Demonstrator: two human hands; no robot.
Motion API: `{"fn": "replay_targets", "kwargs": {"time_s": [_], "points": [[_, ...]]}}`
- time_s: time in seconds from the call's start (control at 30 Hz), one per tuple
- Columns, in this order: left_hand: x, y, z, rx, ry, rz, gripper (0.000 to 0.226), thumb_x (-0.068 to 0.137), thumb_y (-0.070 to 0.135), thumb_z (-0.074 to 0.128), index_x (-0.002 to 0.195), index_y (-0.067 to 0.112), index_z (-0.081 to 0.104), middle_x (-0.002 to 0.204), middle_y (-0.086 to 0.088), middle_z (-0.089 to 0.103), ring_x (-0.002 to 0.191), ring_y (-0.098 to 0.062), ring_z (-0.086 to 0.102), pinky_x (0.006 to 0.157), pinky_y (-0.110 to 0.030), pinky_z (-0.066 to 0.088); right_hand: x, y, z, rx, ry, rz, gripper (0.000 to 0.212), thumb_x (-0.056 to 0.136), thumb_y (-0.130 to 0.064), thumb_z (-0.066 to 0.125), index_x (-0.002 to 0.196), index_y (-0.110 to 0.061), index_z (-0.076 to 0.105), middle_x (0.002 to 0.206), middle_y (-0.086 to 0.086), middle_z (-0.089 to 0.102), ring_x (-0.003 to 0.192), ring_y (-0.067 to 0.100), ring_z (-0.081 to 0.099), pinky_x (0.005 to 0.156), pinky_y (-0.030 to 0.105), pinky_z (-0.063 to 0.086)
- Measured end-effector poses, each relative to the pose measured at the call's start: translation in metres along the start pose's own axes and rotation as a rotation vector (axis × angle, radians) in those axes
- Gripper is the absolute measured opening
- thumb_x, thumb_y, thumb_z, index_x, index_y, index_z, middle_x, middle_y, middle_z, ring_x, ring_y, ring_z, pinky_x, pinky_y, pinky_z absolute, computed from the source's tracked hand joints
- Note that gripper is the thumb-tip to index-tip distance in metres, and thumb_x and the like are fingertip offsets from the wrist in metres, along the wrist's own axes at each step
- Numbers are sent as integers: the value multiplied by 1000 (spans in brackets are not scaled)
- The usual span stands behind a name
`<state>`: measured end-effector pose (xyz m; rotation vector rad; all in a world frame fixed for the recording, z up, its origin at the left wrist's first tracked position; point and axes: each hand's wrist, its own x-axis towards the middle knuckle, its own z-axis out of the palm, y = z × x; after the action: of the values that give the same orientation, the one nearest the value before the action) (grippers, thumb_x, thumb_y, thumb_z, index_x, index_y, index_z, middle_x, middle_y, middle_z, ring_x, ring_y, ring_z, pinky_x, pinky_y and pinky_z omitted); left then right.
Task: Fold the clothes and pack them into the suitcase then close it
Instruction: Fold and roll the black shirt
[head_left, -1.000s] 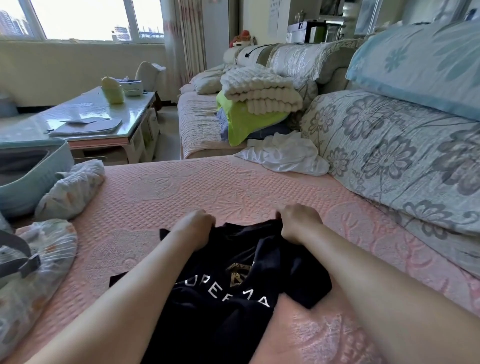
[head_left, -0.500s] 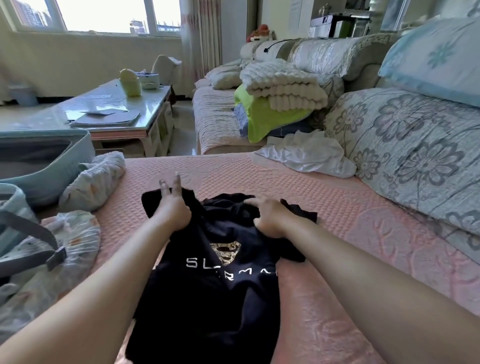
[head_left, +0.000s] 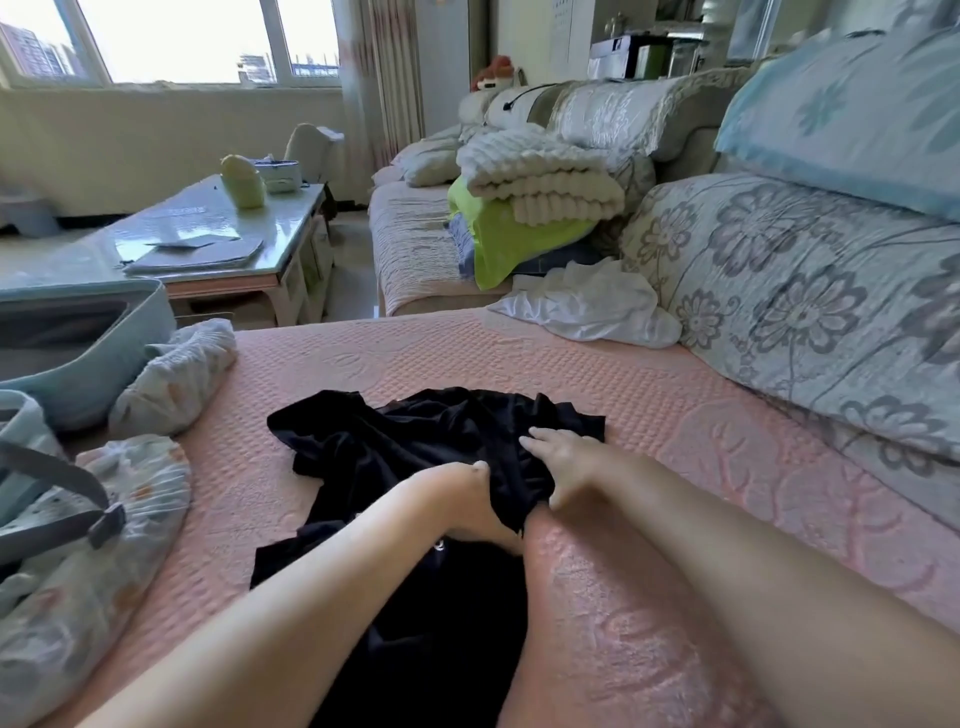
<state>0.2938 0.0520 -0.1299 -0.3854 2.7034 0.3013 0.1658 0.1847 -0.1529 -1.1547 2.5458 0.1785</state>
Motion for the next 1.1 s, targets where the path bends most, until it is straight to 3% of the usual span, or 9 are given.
{"fn": "replay_targets", "kwargs": {"time_s": [0.1,0.23,0.33,0.43,0.53,0.63,0.77,1.0,1.1], "points": [[8,5,2,-24,63,50,29,75,40,69,76,12,64,77,-6,68,80,-26,68,64,-30,51,-8,-1,-10,-148,216,-106,55,95,-7,53,146,-28,50,139,5,46,132,27,44,99,38,44],[19,9,-3,-286,338,129,17,82,27,70,74,17,59,72,4,58,72,-18,56,61,-26,39,-12,15,-29,-285,479,-12,29,99,-11,46,119,-12,67,122,9,58,118,32,54,91,38,49],[17,22,2,-552,66,287,6,91,13,63,86,17,63,71,6,64,58,-11,58,57,-24,48,-22,29,-40,-347,320,201,33,98,-5,44,124,-8,64,129,14,58,121,32,55,96,38,48],[19,11,3,-634,-109,323,24,95,-2,49,99,16,64,77,2,70,61,-10,62,62,-26,53,-29,28,-38,-381,113,235,34,92,-18,51,124,-15,63,131,10,60,124,28,54,105,41,39],[22,-27,-11,-663,294,214,43,82,-12,41,78,22,67,73,4,70,70,-18,63,72,-31,53,-17,7,-41,-284,147,176,50,85,-32,43,131,-20,60,138,7,56,130,27,49,106,44,32],[14,-78,-19,-313,577,99,36,74,-4,49,77,28,64,88,6,65,89,-20,62,81,-32,51,-4,-28,-48,-120,234,41,51,87,-36,46,136,-25,56,141,4,55,129,25,51,107,42,33],[-12,-124,-10,105,492,-15,24,81,7,53,92,29,53,100,4,47,101,-20,51,69,-35,46,1,-79,-43,9,212,-186,51,89,-27,52,140,-30,53,144,-1,51,133,23,47,110,36,37],[-75,-134,0,-119,351,58,38,67,4,41,89,35,47,82,14,60,75,-16,56,66,-29,44,-41,-130,-18,138,148,-383,7,80,-24,60,79,-31,58,96,-10,55,94,18,57,77,28,43],[-100,-134,17,-284,259,102,61,67,0,34,97,50,48,94,19,63,82,-13,60,73,-27,49,-69,-133,-9,164,79,-406,10,71,-34,60,74,-27,53,81,-8,59,79,16,58,72,36,52]]}}
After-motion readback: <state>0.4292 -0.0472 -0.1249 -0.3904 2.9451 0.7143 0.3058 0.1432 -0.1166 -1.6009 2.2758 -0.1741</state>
